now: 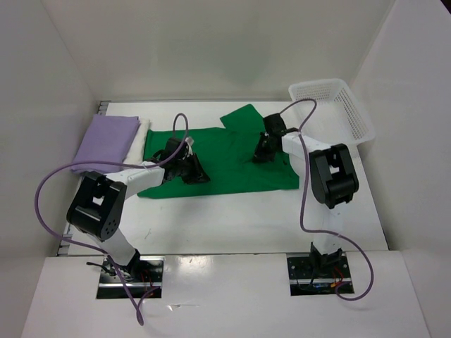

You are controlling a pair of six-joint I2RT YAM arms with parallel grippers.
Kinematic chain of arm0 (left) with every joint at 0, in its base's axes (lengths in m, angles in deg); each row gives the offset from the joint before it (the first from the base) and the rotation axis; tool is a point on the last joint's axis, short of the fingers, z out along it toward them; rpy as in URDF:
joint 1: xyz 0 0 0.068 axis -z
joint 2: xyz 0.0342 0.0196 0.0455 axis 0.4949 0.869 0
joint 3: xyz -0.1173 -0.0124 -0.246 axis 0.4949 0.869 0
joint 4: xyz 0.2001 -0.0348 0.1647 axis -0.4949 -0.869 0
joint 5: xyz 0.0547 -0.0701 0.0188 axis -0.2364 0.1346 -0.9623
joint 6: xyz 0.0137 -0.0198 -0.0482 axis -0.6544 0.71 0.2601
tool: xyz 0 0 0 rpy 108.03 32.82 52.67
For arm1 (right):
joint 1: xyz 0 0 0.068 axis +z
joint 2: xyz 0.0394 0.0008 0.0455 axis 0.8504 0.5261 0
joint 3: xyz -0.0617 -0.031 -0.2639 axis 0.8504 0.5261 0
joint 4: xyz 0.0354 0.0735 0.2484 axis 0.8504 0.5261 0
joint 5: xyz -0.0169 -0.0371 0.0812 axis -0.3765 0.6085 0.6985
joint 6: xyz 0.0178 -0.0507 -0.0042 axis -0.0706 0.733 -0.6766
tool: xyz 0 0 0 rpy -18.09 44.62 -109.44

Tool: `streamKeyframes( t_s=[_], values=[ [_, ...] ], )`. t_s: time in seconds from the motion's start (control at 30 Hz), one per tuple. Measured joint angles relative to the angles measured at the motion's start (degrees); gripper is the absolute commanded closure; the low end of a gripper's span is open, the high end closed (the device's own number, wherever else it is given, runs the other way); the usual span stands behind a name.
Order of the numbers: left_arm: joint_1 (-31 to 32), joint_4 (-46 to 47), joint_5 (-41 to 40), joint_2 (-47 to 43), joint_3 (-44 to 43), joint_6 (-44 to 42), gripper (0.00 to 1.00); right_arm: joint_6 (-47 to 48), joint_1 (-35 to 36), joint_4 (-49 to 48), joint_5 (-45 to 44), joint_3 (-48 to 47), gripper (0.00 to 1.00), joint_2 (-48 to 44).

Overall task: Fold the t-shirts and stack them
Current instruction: Fold the flattened tshirt in 1/3 of the way

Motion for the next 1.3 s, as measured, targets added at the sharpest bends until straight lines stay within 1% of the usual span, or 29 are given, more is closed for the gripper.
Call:
streamKeyframes(
  t_s=[0.07,0.23,0.33,0.37,0.4,0.47,0.53,0.57,0.67,0.7,0.77,0.9,0.93,1.03,1.13,1.2,1.3],
  values=[
    [0.1,0.4,0.0,0.0,-0.1,0.6,0.78,0.2,0.0,1.2,-0.1,-2.6,1.0,3.1],
    [0.0,0.5,0.1,0.0,-0.1,1.0,0.78,0.8,0.0,1.6,0.1,-15.2,1.0,12.1],
    [0.0,0.6,0.1,0.0,0.0,1.0,0.77,1.0,0.0,1.4,1.0,-20.4,1.0,15.1],
    [0.0,0.6,0.2,0.0,0.0,1.0,0.77,1.0,0.0,1.3,1.1,-20.6,0.96,15.3],
    [0.0,0.5,0.2,0.0,0.0,1.0,0.77,0.9,0.0,1.5,0.9,-20.5,0.95,15.0],
    [0.2,0.6,0.2,0.0,0.0,1.0,0.77,0.7,0.0,0.7,-0.3,-17.2,0.93,12.6],
    [0.6,0.6,0.1,0.0,0.0,0.9,0.77,-0.1,0.0,0.1,-1.3,-9.5,0.93,7.4],
    [0.9,0.6,0.0,0.1,-0.1,0.9,0.77,-0.8,0.0,-0.4,-1.9,-4.3,0.93,3.3],
    [2.5,0.5,0.0,1.9,-1.3,0.7,0.77,-2.9,0.0,-0.7,-2.4,8.3,0.99,-8.2],
    [3.0,0.6,0.0,3.0,-2.2,0.7,0.77,-3.5,0.0,-0.6,-2.3,11.0,0.99,-10.9],
    [4.0,0.9,0.0,6.2,-4.3,0.7,0.77,-4.5,0.0,-1.5,-2.2,14.5,1.0,-13.2],
    [4.9,1.4,0.7,11.8,-5.8,0.7,0.77,-6.0,-0.2,-1.5,-3.3,19.6,1.0,-12.7],
    [4.9,1.7,2.0,12.6,-5.9,0.9,0.77,-6.5,-0.4,-1.2,-3.7,20.5,1.0,-12.7],
    [4.9,2.2,3.1,12.8,-5.8,1.0,0.77,-8.2,-1.6,-2.4,-3.1,22.9,1.0,-14.1],
    [5.5,3.7,4.4,12.2,-4.1,1.3,0.77,-10.2,-5.0,-4.0,0.0,28.1,1.0,-17.8],
    [7.0,4.3,4.8,11.1,-2.4,2.1,0.77,-11.4,-8.2,-4.0,1.7,32.8,1.0,-22.0],
    [10.2,4.2,6.0,9.4,0.1,2.6,0.76,-12.5,-11.3,-1.5,1.8,38.5,1.0,-29.0]
  ],
)
